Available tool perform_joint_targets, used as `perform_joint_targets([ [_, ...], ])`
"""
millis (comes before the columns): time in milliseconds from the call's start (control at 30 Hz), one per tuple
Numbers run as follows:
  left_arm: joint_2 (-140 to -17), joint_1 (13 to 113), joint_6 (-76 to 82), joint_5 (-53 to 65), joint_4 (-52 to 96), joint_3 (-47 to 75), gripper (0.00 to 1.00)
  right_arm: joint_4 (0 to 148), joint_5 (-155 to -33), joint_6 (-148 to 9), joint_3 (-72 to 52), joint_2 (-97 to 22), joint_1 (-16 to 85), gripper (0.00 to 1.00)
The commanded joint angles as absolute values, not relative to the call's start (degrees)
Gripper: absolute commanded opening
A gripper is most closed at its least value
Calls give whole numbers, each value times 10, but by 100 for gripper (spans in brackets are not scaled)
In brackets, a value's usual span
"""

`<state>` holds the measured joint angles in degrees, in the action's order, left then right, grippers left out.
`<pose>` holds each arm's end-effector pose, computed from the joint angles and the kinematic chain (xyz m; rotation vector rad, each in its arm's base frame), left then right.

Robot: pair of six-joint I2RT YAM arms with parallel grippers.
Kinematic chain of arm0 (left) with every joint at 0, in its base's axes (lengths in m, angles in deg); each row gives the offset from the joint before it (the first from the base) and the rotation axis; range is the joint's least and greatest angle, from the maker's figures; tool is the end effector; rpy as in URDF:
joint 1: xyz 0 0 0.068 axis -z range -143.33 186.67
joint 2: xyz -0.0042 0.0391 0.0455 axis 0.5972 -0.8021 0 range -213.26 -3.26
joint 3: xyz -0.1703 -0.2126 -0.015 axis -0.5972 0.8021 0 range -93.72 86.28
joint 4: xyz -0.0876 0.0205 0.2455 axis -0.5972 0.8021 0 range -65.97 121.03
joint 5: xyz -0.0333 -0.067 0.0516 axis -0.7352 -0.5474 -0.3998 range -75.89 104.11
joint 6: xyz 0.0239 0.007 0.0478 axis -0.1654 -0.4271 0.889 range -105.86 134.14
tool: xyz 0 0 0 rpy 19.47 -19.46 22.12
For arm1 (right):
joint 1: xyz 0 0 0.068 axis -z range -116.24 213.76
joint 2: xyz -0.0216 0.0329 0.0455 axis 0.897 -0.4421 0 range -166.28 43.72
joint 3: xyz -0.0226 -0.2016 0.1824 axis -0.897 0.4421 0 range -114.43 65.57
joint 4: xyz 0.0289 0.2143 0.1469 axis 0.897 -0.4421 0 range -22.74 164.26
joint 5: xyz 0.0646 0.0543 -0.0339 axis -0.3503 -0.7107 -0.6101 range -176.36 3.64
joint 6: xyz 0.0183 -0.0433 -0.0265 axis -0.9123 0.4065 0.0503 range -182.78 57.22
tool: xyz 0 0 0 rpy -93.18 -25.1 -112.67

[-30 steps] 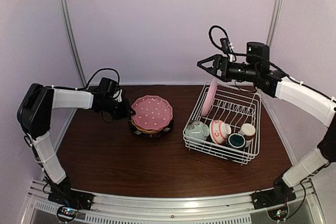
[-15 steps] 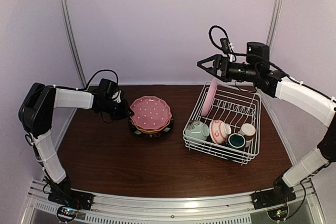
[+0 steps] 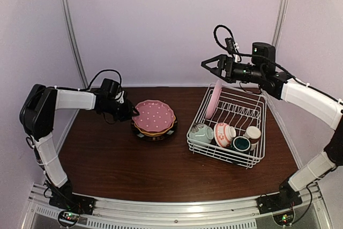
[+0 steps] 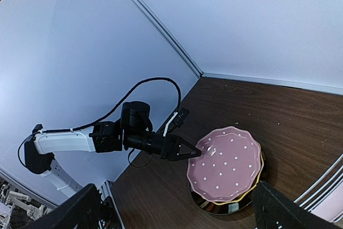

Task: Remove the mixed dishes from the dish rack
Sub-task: Place the plate on the plate.

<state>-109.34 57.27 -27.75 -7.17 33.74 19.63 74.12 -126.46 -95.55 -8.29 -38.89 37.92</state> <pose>0.3610 -0.1495 0.1769 -0.2979 2.5587 -0.9090 0.2935 0.1676 0.3817 -0.4528 1.8319 1.3277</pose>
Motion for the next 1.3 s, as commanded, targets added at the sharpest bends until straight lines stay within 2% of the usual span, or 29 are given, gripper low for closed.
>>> perform_joint_targets([
  [0, -1081, 572, -250, -58, 333, 164, 39, 757, -1271, -958, -80, -389, 383, 100],
  [200, -1071, 574, -226, -3, 372, 153, 41, 759, -1272, -961, -82, -392, 383, 100],
  [433, -1074, 574, -219, 10, 374, 148, 36, 758, -1273, -962, -83, -395, 383, 100],
  [600, -1083, 574, -217, 14, 374, 146, 30, 758, -1272, -961, -84, -395, 383, 100],
  [800, -1094, 574, -217, 11, 369, 147, 19, 756, -1271, -960, -83, -396, 383, 100],
  [1267, -1126, 574, -220, 0, 358, 146, 5, 751, -1269, -958, -82, -395, 384, 100],
])
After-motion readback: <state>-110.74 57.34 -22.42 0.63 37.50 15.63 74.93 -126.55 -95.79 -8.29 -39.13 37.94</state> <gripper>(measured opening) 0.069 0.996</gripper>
